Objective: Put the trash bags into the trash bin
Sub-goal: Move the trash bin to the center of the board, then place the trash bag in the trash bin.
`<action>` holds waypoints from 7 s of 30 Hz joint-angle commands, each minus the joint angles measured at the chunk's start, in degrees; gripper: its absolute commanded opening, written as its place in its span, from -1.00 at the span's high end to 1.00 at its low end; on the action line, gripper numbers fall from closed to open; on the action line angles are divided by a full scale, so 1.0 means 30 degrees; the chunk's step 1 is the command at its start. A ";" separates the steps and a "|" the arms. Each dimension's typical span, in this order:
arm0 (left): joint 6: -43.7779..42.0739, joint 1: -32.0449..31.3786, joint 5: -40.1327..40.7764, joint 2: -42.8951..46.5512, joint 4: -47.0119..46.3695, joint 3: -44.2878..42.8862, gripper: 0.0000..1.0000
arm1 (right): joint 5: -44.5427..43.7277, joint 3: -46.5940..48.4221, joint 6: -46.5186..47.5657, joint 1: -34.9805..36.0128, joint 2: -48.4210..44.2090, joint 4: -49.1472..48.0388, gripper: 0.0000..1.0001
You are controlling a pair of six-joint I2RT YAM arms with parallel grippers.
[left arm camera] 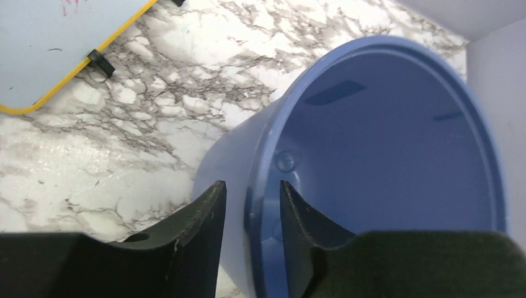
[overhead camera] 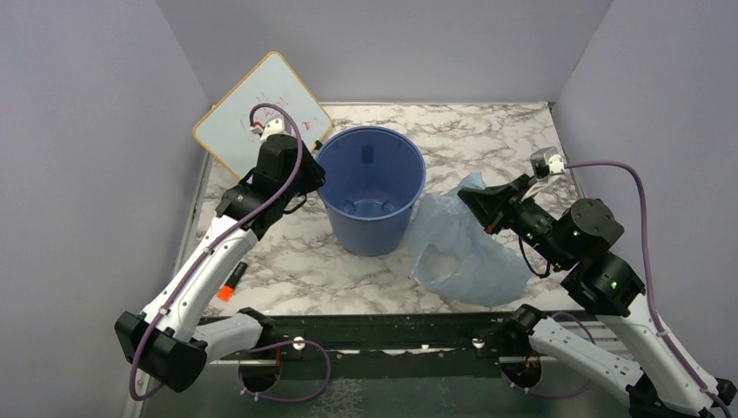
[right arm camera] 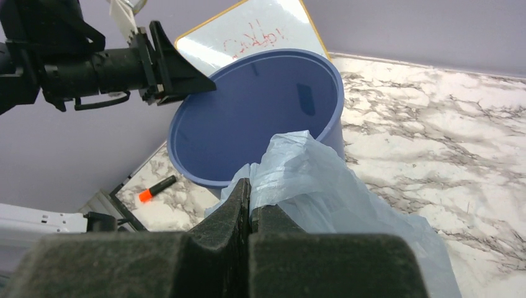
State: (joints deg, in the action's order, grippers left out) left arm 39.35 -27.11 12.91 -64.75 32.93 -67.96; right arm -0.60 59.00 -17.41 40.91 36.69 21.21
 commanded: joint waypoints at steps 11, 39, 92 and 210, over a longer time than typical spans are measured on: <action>-0.6097 0.0002 -0.7134 0.3092 -0.2586 -0.0568 -0.76 | 0.7227 0.2005 0.2680 0.0047 -0.0491 0.2163 0.99; -0.9610 -1.4284 -0.3378 0.4110 -0.5737 0.5552 -0.98 | -0.0493 0.3709 0.0690 0.0047 -0.0536 0.4267 0.98; -1.5574 -1.6557 -0.7004 -0.0141 -1.5022 0.7067 1.00 | 0.6802 0.3994 0.0877 0.0047 -0.2190 0.2372 0.99; -1.0007 -0.1597 -0.9028 -0.0312 -0.7951 0.1793 0.88 | 0.4130 1.0155 0.0076 0.0047 1.2093 -0.2881 0.99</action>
State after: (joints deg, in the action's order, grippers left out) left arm 5.69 -32.21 -15.77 -66.85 6.63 -59.86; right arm 11.16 88.14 -15.86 40.88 71.13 13.52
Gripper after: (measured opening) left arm 0.002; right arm 0.016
